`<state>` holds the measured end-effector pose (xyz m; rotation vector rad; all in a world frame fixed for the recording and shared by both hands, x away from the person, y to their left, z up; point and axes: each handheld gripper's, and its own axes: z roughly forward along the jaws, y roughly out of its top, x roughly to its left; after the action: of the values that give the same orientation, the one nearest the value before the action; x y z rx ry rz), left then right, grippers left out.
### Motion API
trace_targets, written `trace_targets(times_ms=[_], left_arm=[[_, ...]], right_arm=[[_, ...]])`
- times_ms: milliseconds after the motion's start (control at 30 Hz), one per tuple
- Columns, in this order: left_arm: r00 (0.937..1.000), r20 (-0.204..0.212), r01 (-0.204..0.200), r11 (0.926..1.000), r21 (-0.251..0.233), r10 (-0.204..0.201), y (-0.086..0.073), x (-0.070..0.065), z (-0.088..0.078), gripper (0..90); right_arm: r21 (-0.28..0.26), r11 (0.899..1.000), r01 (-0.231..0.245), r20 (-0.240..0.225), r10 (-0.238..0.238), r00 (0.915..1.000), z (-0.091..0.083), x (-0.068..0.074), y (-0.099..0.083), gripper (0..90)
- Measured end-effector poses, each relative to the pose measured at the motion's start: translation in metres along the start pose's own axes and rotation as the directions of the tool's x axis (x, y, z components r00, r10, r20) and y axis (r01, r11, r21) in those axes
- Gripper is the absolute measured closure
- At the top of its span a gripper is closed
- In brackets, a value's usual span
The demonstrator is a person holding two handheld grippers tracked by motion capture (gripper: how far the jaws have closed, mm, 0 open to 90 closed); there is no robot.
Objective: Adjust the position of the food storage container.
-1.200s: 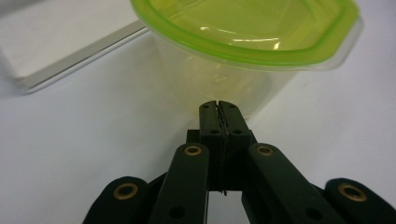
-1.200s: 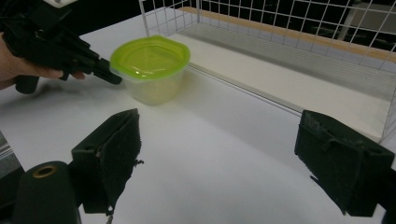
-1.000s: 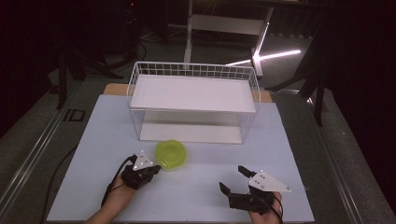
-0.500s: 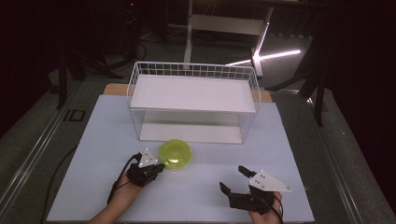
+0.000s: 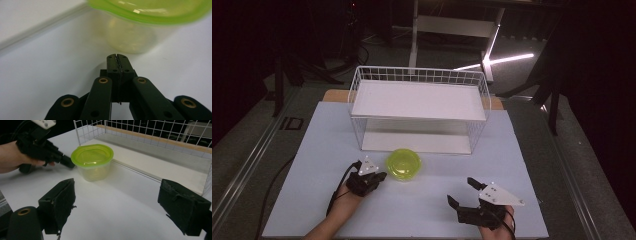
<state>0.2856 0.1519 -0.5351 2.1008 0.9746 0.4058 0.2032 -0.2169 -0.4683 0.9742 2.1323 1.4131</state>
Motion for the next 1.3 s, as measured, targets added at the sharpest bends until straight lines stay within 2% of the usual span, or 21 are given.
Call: trace_targets(times_ms=[133,333,400,567,667,867,900,967,1100,1133,1167,1300], left_arm=[[0.9999,-0.009,-0.015,0.9997,-0.020,0.015,0.007,0.009,0.005,90.0],[0.9990,-0.025,-0.039,0.9990,-0.024,0.038,0.021,0.020,0.018,90.0],[0.9993,-0.006,-0.038,0.9987,-0.034,0.037,0.024,0.023,0.021,90.0],[0.9987,0.029,-0.040,0.9988,-0.027,0.040,0.027,0.017,0.024,90.0],[0.9984,0.050,-0.025,0.9994,-0.024,0.026,0.024,0.010,0.022,90.0],[0.9975,0.062,-0.034,0.9993,0.013,0.033,0.018,-0.002,0.020,90.0],[0.9961,0.086,-0.022,0.9997,0.013,0.021,0.015,-0.006,0.020,90.0],[0.9950,0.098,-0.021,0.9997,0.015,0.020,0.013,-0.010,0.020,90.0],[0.9945,0.104,-0.016,0.9998,0.015,0.014,0.014,-0.011,0.017,90.0],[0.9956,0.094,-0.003,0.9999,0.013,0.001,0.014,-0.009,0.015,90.0],[0.9946,0.099,0.030,0.9994,0.014,-0.032,0.014,-0.005,0.011,90.0],[0.9945,0.100,0.030,0.9992,0.026,-0.033,0.012,-0.004,0.009,90.0]], right_arm=[[0.007,1.000,-0.001,-0.003,0.001,1.0000,0.001,0.001,0.000,14.4],[0.009,1.000,-0.003,-0.004,0.003,1.0000,0.002,0.000,-0.001,14.4],[0.012,1.000,-0.004,-0.005,0.004,1.0000,0.002,-0.001,-0.002,14.4],[0.012,1.000,-0.007,-0.009,0.007,0.9999,0.002,-0.001,-0.002,14.4],[0.012,1.000,-0.006,-0.010,0.006,0.9999,0.002,-0.002,-0.002,14.4],[0.009,1.000,-0.008,-0.009,0.009,0.9999,0.002,-0.002,-0.001,14.8],[0.010,1.000,-0.008,-0.009,0.008,0.9999,0.002,-0.001,-0.001,14.8],[0.010,1.000,-0.005,-0.008,0.005,1.0000,0.002,-0.001,-0.001,14.8],[0.011,1.000,-0.006,-0.006,0.006,1.0000,0.002,-0.001,-0.001,14.8],[0.012,1.000,-0.007,-0.006,0.007,1.0000,0.002,-0.002,-0.002,14.8],[0.011,1.000,-0.007,-0.006,0.008,1.0000,0.002,-0.002,-0.002,14.8],[0.011,1.000,-0.009,-0.004,0.009,1.0000,0.003,-0.002,-0.002,14.8]])
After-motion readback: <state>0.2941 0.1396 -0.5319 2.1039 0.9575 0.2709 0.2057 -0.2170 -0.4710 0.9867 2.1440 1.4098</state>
